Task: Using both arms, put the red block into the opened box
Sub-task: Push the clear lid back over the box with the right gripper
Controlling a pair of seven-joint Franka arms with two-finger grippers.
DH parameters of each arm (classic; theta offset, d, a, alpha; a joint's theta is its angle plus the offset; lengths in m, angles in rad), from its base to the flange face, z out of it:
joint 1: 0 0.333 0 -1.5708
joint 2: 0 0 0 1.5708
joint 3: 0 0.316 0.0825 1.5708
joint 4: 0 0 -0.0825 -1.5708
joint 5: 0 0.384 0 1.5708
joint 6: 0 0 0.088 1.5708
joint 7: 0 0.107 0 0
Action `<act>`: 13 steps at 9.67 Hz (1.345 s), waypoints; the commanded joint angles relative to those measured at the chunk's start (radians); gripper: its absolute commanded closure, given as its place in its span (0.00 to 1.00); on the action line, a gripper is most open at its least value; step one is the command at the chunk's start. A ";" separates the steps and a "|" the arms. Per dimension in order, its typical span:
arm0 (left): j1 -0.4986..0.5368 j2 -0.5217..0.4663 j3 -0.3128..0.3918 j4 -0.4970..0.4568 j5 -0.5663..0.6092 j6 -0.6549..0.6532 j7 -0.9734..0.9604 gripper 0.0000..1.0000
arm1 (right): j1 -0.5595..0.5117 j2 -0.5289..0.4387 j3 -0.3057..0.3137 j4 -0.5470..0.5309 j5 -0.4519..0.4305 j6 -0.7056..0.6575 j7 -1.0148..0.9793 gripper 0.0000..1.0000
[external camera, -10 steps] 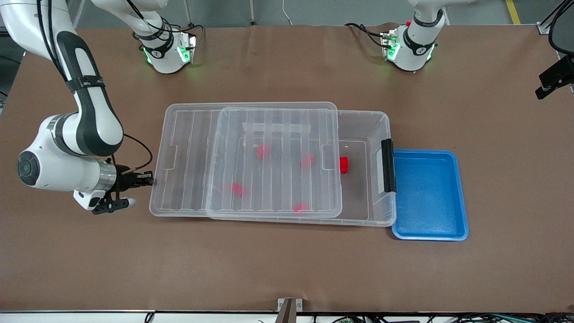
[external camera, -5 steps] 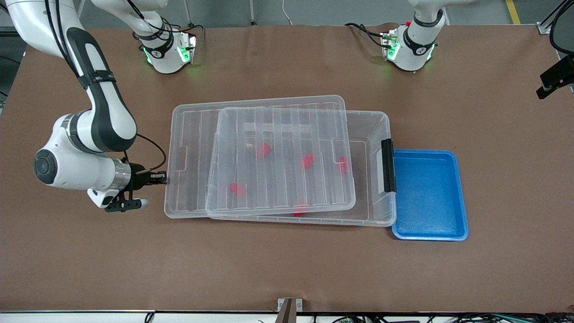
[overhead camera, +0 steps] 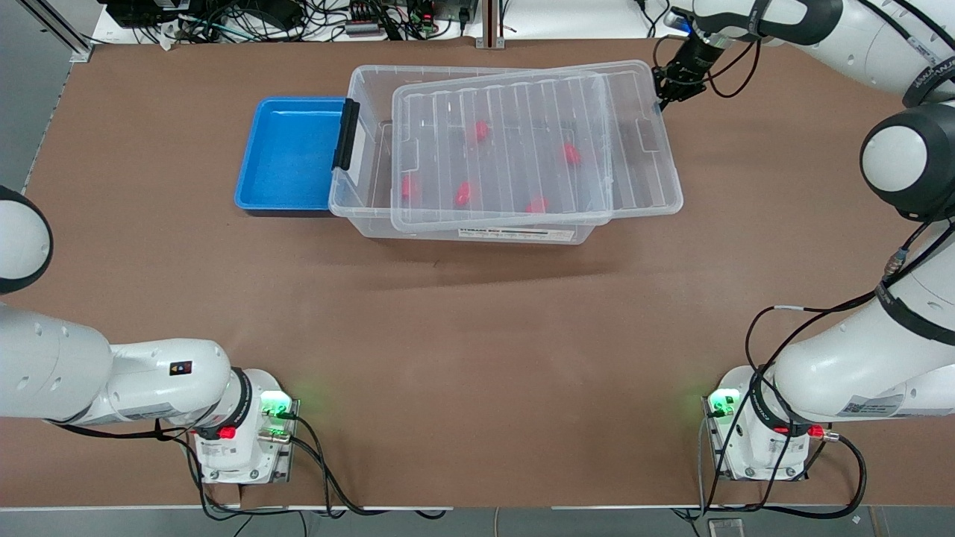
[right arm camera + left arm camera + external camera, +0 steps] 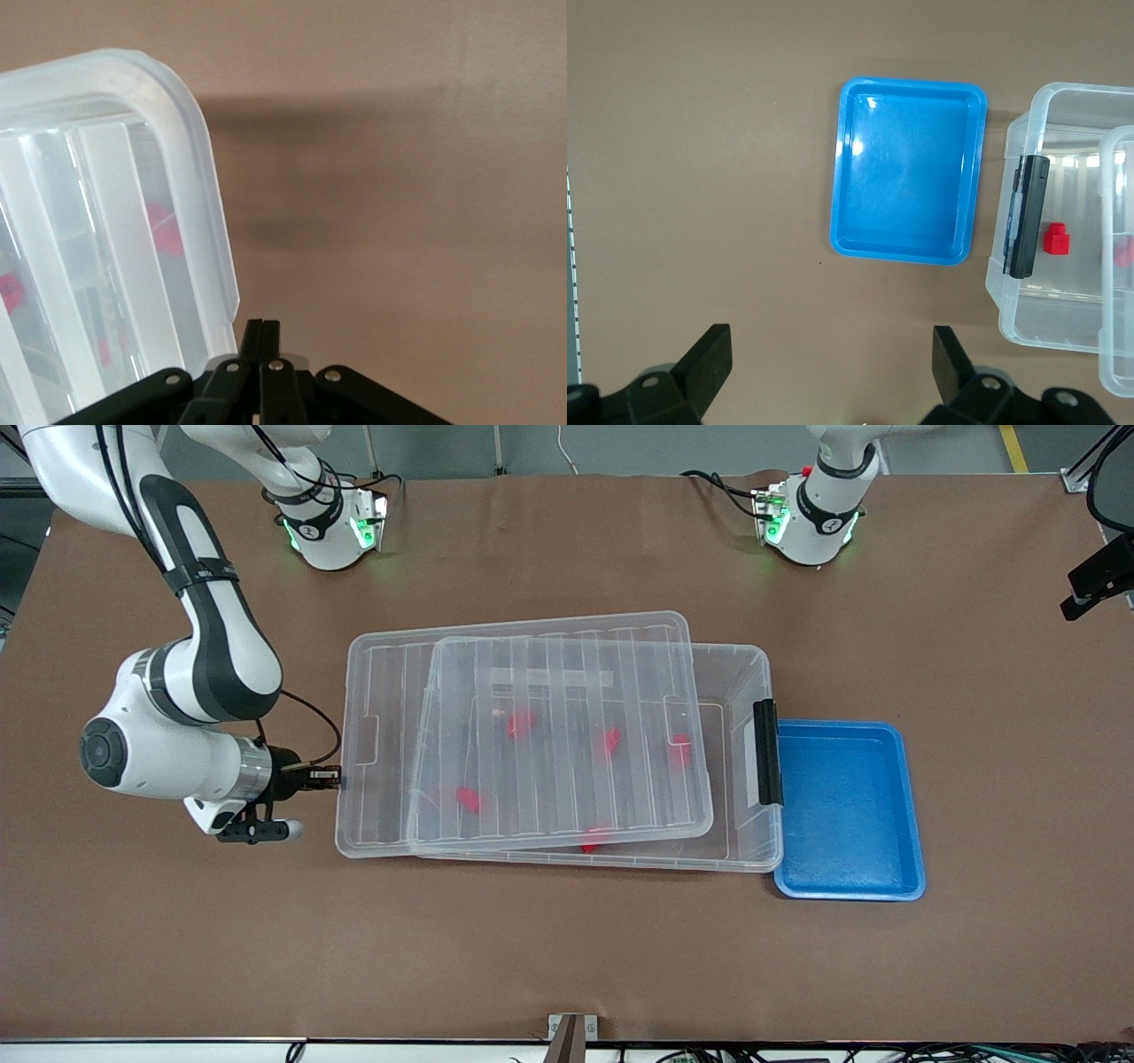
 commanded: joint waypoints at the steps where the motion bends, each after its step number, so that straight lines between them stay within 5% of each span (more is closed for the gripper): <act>1: 0.006 -0.010 0.002 -0.036 -0.016 -0.003 0.025 0.00 | -0.008 0.022 0.052 0.021 0.021 0.002 0.066 1.00; 10: 0.006 -0.010 0.002 -0.040 -0.014 -0.009 0.025 0.00 | -0.023 0.047 0.129 0.070 0.019 0.038 0.254 1.00; 13: 0.004 -0.009 0.002 -0.042 -0.014 -0.009 0.025 0.00 | -0.098 0.028 0.118 0.202 -0.013 -0.213 0.245 0.99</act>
